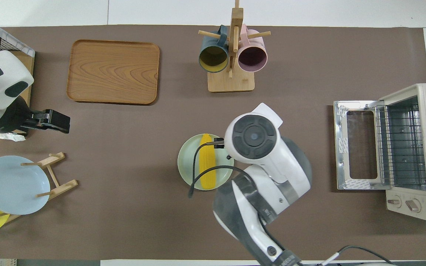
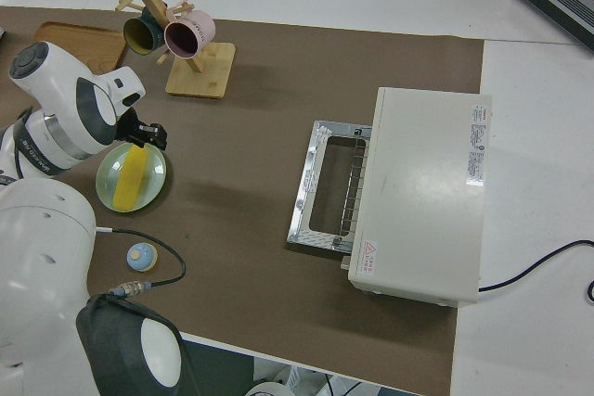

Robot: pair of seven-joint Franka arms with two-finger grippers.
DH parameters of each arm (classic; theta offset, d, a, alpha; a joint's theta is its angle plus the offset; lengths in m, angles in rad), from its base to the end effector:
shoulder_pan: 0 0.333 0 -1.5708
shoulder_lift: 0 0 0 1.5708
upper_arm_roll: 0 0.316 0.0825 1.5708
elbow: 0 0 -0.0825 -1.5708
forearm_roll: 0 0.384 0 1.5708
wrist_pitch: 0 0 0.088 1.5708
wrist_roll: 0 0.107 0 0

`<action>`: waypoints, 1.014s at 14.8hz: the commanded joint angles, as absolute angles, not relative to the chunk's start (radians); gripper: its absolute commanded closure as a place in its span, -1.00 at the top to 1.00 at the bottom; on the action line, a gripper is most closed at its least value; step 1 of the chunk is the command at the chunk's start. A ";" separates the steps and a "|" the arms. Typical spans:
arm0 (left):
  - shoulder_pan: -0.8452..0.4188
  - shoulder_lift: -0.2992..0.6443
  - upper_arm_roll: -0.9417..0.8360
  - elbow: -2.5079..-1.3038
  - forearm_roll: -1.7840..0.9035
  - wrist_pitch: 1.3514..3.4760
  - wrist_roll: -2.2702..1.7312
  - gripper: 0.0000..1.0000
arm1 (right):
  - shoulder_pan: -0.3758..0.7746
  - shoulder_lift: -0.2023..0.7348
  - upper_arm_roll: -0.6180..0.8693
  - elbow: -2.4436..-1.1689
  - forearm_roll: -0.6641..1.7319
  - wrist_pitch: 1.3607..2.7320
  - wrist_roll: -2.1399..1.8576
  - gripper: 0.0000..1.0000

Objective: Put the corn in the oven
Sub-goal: 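Reach the right gripper to the corn on the plate and grasp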

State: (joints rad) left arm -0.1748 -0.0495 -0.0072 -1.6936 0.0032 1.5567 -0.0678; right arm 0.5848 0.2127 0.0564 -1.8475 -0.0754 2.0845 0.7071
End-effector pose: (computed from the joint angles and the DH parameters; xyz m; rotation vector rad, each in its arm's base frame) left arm 0.5253 -0.0964 0.5926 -3.1192 0.1784 0.1349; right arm 0.4967 0.3639 0.4122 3.1132 -0.0484 0.0829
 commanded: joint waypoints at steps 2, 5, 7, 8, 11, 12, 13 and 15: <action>-0.147 -0.069 -0.009 -1.710 0.018 1.569 -0.075 1.00 | 0.701 0.454 0.051 -1.591 -0.077 2.069 0.886 0.13; -0.143 -0.060 -0.009 -1.701 -0.035 1.606 -0.083 1.00 | 0.753 0.492 0.052 -1.626 -0.075 2.195 0.920 0.13; -0.138 -0.054 -0.009 -1.701 -0.041 1.617 -0.081 1.00 | 0.762 0.494 0.052 -1.638 -0.077 2.223 0.922 0.13; -0.138 -0.052 -0.009 -1.706 -0.043 1.620 -0.078 1.00 | 0.776 0.494 0.052 -1.650 -0.077 2.238 0.922 0.13; -0.138 -0.049 -0.012 -1.703 -0.040 1.620 -0.069 1.00 | 0.788 0.471 0.052 -1.753 -0.075 2.330 0.922 0.12; -0.132 -0.041 -0.014 -1.697 -0.038 1.615 -0.066 1.00 | 0.801 0.465 0.052 -1.773 -0.075 2.341 0.922 0.09; -0.115 -0.034 -0.017 -1.689 -0.034 1.615 -0.063 1.00 | 0.805 0.462 0.052 -1.785 -0.075 2.339 0.920 0.06; -0.114 -0.026 -0.018 -1.678 -0.031 1.621 -0.052 1.00 | 0.807 0.453 0.052 -1.807 -0.075 2.338 0.920 -0.31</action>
